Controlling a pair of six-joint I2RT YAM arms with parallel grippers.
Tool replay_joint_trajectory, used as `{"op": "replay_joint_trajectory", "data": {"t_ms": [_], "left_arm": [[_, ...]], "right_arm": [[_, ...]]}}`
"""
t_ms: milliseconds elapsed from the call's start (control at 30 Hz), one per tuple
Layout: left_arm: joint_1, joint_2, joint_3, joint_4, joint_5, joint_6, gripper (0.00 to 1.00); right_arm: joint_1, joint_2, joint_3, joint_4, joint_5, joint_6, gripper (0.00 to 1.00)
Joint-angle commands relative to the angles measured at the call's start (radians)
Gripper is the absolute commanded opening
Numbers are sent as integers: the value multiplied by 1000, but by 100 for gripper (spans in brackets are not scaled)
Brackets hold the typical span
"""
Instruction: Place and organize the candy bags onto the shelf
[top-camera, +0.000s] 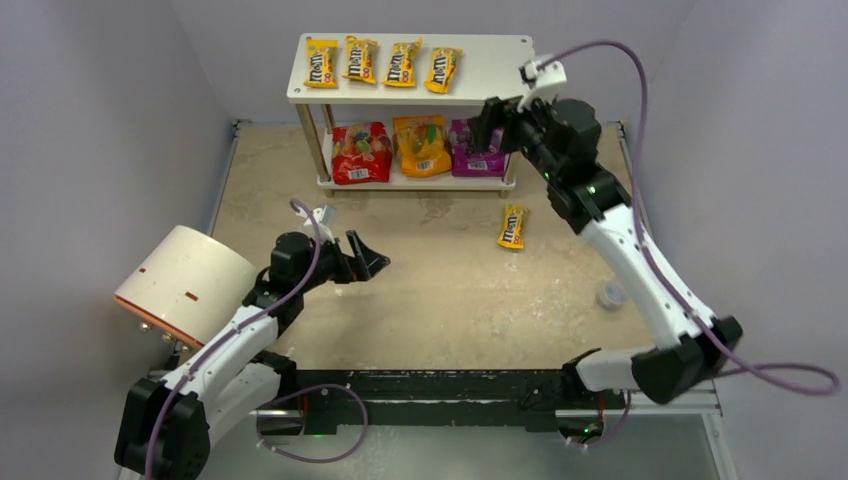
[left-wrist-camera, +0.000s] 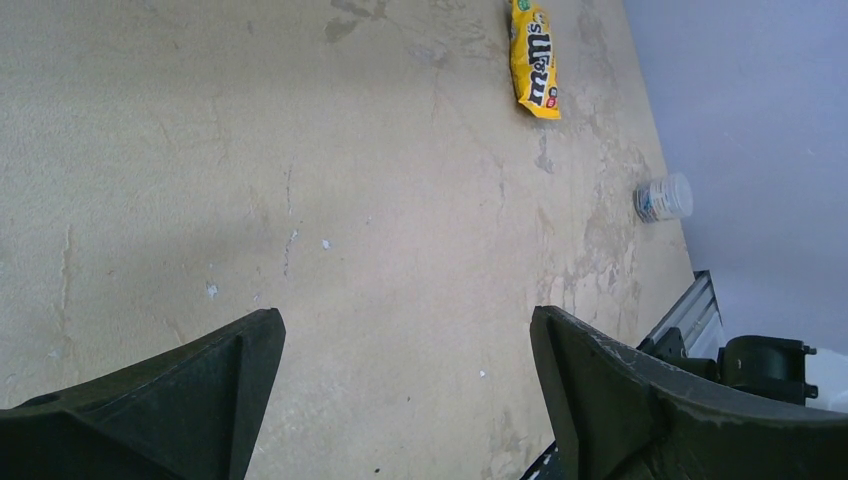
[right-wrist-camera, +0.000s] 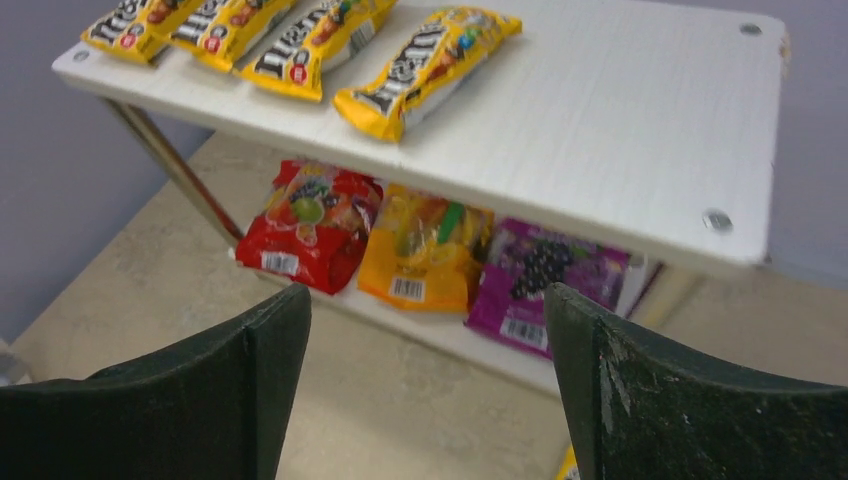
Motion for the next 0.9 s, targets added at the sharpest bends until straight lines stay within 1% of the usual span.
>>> {"op": "replay_joint_trajectory", "data": {"t_ms": [0, 33, 100, 167, 233, 300, 367, 433, 533, 600, 700, 800, 867], "left_arm": [[-2, -12, 18, 11, -2, 22, 100], [-2, -9, 18, 14, -1, 20, 100], [-2, -5, 18, 19, 0, 15, 100], [-2, -1, 15, 21, -4, 7, 100], [-2, 2, 13, 23, -12, -1, 100], [-2, 8, 14, 25, -14, -5, 100], [-2, 14, 14, 28, -14, -8, 100], [-2, 19, 13, 30, -15, -14, 100], [-2, 28, 8, 39, -20, -25, 100], [-2, 34, 6, 43, -16, -31, 100], [-2, 30, 4, 38, -14, -33, 100], [-2, 15, 3, 23, -20, -30, 100], [-2, 6, -1, 22, -23, -31, 100]], "right_arm": [[-2, -264, -249, 89, 71, 3, 88], [-2, -351, -316, 101, 109, 24, 90], [-2, -476, -481, 115, 188, 77, 93], [-2, -574, -614, 112, 221, 133, 98], [-2, -634, -726, 97, 234, 173, 99], [-2, -652, -817, 50, 260, 236, 99], [-2, -632, -880, -3, 275, 297, 99], [-2, -585, -909, -37, 291, 326, 99], [-6, -482, -933, -2, 315, 357, 99], [-27, -406, -940, 52, 292, 364, 99], [-90, -286, -908, 89, 214, 378, 98], [-165, -179, -864, 113, 184, 388, 97], [-202, -125, -833, 125, 177, 399, 93]]}}
